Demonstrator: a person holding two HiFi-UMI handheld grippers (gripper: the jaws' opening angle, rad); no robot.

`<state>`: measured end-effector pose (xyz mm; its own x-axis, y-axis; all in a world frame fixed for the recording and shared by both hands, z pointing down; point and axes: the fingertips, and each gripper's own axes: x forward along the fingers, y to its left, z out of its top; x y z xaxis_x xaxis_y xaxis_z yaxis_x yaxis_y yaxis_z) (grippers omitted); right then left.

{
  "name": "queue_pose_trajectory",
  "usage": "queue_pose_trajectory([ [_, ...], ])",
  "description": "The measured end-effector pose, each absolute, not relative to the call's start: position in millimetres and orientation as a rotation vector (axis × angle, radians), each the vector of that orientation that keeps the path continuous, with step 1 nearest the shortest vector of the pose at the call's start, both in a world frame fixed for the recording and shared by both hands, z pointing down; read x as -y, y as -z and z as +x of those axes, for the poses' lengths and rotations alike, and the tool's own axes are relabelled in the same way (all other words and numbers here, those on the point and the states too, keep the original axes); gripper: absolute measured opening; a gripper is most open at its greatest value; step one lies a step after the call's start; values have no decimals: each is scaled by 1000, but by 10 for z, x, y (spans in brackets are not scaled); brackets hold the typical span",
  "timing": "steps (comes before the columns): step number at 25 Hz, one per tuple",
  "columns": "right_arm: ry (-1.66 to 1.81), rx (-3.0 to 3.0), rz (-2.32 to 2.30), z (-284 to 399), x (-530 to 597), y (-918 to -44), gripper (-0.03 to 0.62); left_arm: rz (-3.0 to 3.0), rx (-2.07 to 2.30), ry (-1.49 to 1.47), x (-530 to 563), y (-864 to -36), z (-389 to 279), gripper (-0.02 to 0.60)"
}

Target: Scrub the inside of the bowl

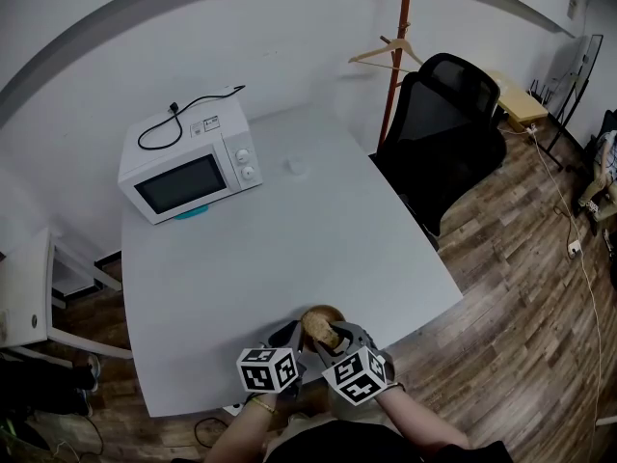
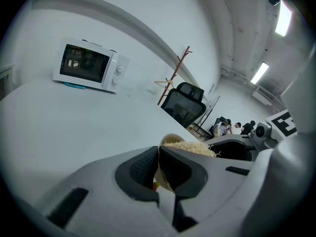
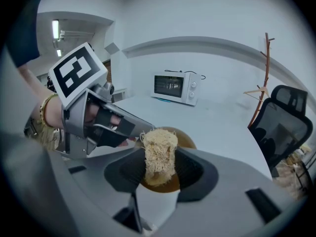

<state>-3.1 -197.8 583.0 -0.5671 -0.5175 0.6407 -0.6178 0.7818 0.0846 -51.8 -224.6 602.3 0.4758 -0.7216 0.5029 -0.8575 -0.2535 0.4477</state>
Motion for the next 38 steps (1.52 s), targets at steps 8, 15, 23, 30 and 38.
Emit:
queue_pose_trajectory([
  [8,-213,2296,803,-13,1854,-5901,166,2027,1315,-242,2247,-6056,-521,27],
  [15,-205,2292,767,20,1799,-5941,166,2023,1314,-257,2254,-6097,-523,28],
  [23,-231,2253,843,254,1891,-5981,166,2003,1309,-282,2220,-6216,-554,28],
  [30,-267,2263,936,340,1969,-5921,166,1971,1325,-300,2232,-6320,-613,28],
  [38,-298,2298,998,378,1919,-5828,166,1900,1379,-325,2259,-6483,-764,28],
])
